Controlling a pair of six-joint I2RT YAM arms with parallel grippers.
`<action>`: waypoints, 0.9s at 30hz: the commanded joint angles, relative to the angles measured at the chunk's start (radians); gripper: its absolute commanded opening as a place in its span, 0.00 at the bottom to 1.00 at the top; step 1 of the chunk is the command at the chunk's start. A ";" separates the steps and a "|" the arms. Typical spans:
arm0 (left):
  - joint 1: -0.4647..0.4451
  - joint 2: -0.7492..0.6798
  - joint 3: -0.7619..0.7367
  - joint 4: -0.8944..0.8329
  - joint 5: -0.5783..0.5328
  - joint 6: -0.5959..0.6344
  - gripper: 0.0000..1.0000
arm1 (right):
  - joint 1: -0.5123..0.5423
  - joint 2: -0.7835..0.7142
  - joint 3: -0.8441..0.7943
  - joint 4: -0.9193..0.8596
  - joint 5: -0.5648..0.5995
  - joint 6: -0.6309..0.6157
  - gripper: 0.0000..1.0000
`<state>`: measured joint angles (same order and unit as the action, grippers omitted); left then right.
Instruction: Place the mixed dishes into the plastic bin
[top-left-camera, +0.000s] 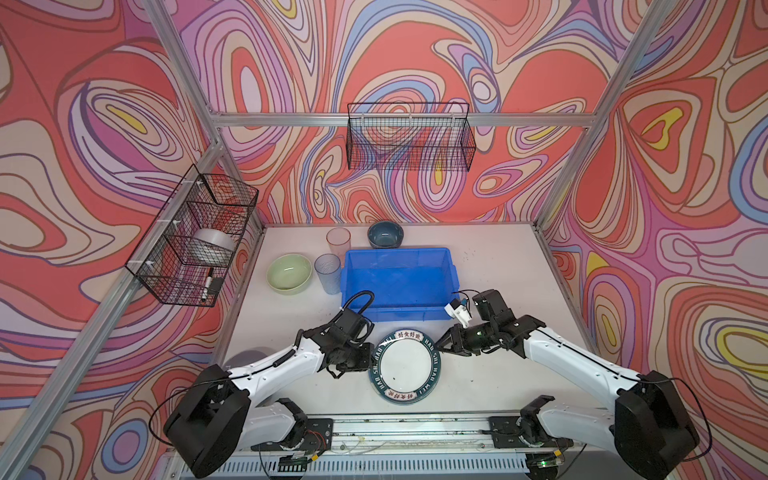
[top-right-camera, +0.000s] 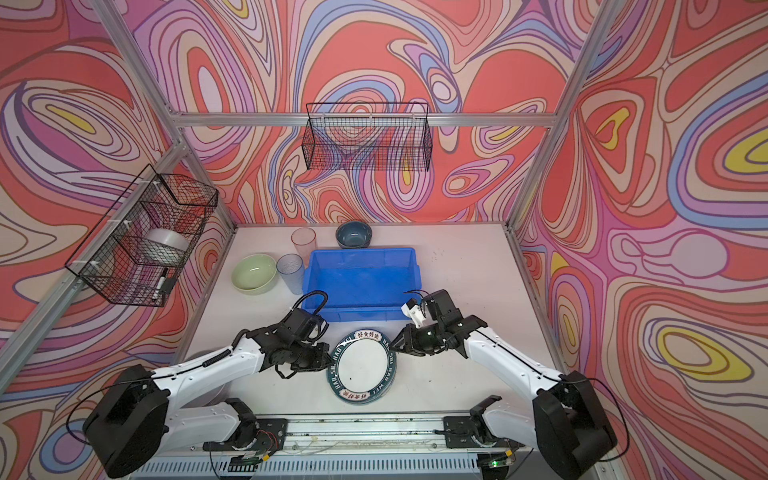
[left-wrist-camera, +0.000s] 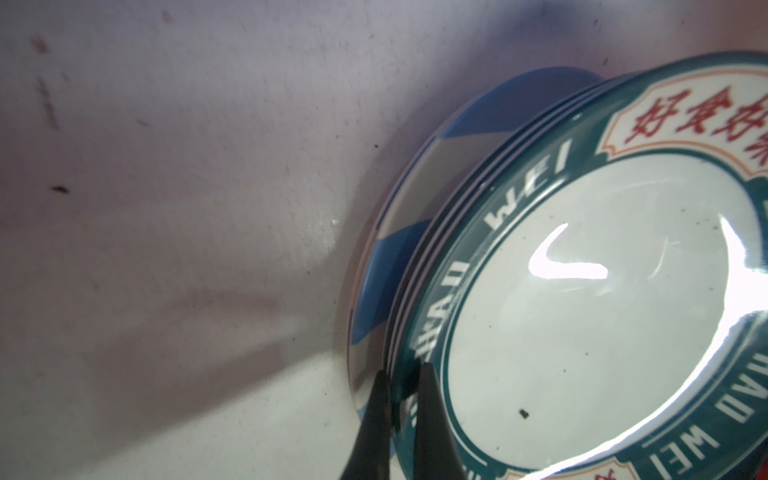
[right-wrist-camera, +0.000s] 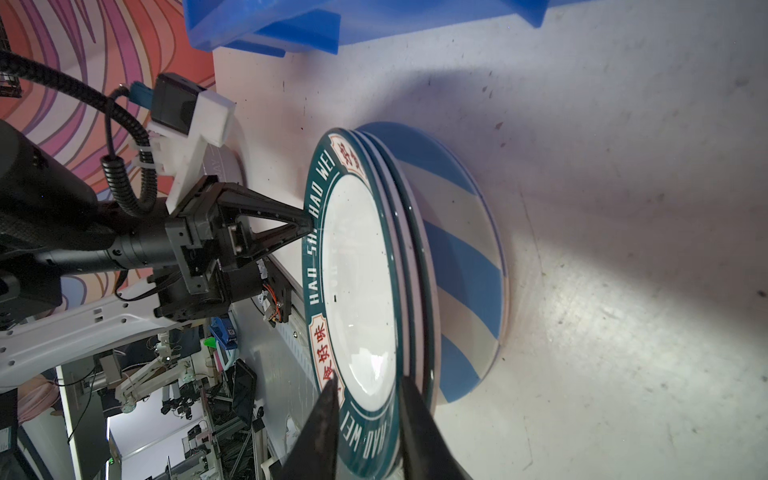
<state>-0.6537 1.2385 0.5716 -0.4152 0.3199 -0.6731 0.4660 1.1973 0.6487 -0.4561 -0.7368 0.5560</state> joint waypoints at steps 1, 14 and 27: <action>-0.006 0.024 -0.027 -0.072 -0.038 0.008 0.00 | 0.006 -0.013 -0.005 -0.009 0.000 -0.011 0.27; -0.006 0.033 -0.022 -0.068 -0.036 0.009 0.00 | 0.005 -0.017 -0.017 0.007 -0.017 -0.001 0.27; -0.006 0.051 -0.016 -0.066 -0.034 0.010 0.00 | 0.005 0.001 -0.027 0.024 0.001 0.002 0.26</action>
<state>-0.6537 1.2484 0.5785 -0.4114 0.3191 -0.6727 0.4664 1.1942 0.6212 -0.4156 -0.7647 0.5701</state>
